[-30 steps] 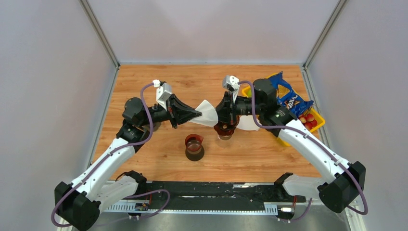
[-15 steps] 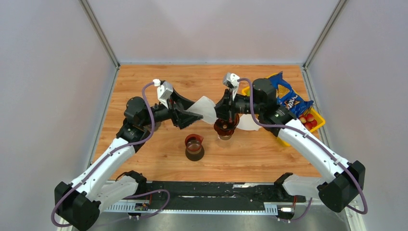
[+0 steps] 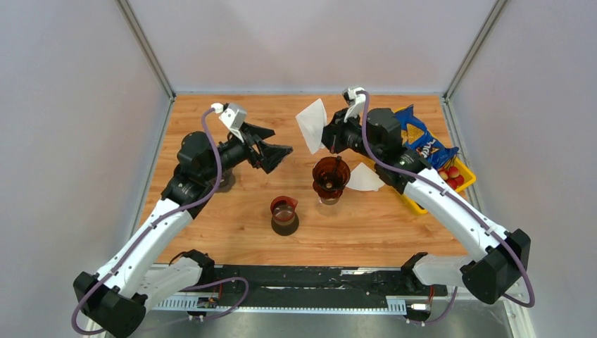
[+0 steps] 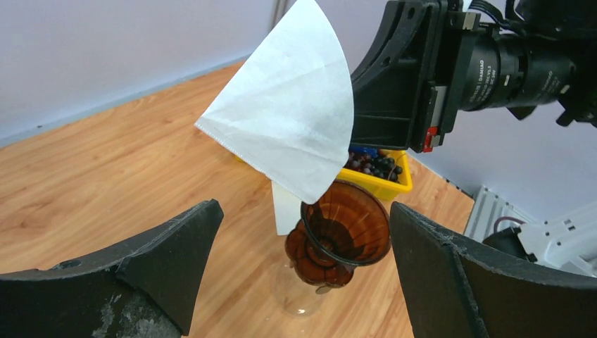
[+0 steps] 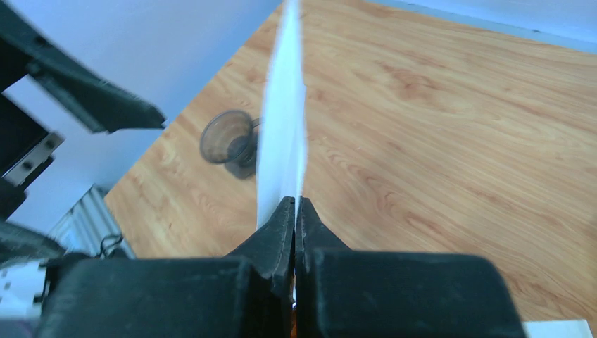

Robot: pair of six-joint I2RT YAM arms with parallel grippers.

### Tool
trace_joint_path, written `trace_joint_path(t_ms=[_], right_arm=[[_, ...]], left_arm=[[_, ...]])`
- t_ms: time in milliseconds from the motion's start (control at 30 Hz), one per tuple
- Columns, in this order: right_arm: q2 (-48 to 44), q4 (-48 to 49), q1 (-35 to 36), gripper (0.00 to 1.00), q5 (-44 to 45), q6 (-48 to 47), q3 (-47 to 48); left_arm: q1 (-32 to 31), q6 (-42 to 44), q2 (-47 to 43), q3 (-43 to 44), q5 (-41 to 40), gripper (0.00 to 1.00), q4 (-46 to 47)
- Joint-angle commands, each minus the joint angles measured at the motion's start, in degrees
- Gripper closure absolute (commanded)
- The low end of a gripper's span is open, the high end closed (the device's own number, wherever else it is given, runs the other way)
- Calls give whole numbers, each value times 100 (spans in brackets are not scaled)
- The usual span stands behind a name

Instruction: Place the coffee filter in the dripper

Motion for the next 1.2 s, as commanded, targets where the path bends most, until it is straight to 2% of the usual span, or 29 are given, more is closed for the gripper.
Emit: trace_joint_path(t_ms=[0,100,267,567,900,1167], right_arm=[[145,-46,62,100,1351,783,364],[271,-58,148,100,1458,966,449],[512,-227,350,100,2133,1275,663],[806,-430,499,100,2277,1692,899],[1044,-565,516,100,2060,1842,1056],[1116,-594,529,100,1782,1419,1085]], left_arm=[[4,-62,352,559,-302,0,-312],[-48,-141,694,744,-84,0,-173],[-265,-126,1136,962,-383,0,-122],[-756,407,1767,1362,-1889,0,-744],[-923,557,2061,1506,-2207,0,-862],[-933,409,1935,1435,-3081,0,-893]])
